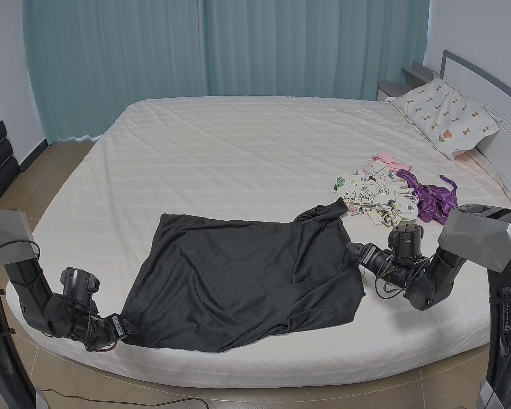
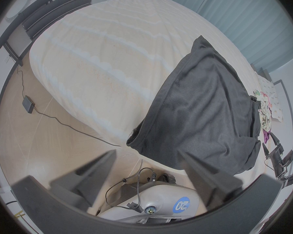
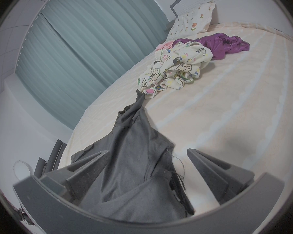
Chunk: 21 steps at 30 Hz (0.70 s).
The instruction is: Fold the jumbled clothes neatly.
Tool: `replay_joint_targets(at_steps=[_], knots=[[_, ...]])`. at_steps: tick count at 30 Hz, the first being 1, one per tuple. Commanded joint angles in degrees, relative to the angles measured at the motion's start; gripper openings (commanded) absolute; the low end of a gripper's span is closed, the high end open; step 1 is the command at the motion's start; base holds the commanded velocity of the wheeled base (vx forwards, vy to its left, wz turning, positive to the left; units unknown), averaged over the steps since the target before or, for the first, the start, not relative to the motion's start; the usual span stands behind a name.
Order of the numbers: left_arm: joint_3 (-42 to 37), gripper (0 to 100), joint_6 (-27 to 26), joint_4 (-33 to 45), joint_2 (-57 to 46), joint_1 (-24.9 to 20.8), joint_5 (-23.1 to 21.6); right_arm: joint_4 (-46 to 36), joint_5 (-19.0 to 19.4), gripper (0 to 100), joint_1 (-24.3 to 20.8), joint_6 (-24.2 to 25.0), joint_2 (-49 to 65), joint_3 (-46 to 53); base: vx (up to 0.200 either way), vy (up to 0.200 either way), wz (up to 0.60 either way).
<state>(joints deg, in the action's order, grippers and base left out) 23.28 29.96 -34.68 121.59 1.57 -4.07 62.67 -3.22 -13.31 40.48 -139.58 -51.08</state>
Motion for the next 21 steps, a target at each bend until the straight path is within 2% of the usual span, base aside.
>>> replay_joint_targets(at_steps=[1,5,13,18,19,21], knots=[[-0.2,100,-0.1,-0.1,0.8,-0.1,0.3,0.1,0.8,100,-0.1,1.0,2.4,2.7,0.0,0.0,0.0],[0.1,100,0.0,-1.1,1.8,-0.7,2.4,0.0,2.2,100,-0.6,2.2,4.0,4.7,0.0,0.0,0.0],[0.2,100,0.3,-12.1,9.4,-5.2,11.0,0.0,2.6,100,-2.8,2.4,5.8,9.0,0.0,0.0,0.0],[1.1,100,0.2,-15.9,12.4,-7.3,14.7,-0.4,5.4,100,-3.6,1.6,6.8,12.1,0.0,0.0,0.0],[1.2,0,0.5,-16.4,12.5,-7.6,14.8,-0.5,6.4,100,-3.9,1.4,7.1,12.8,0.0,0.0,0.0],[1.5,0,0.8,-16.8,12.5,-7.9,14.9,-0.7,7.3,100,-4.4,1.1,7.3,13.6,0.0,0.0,0.0]])
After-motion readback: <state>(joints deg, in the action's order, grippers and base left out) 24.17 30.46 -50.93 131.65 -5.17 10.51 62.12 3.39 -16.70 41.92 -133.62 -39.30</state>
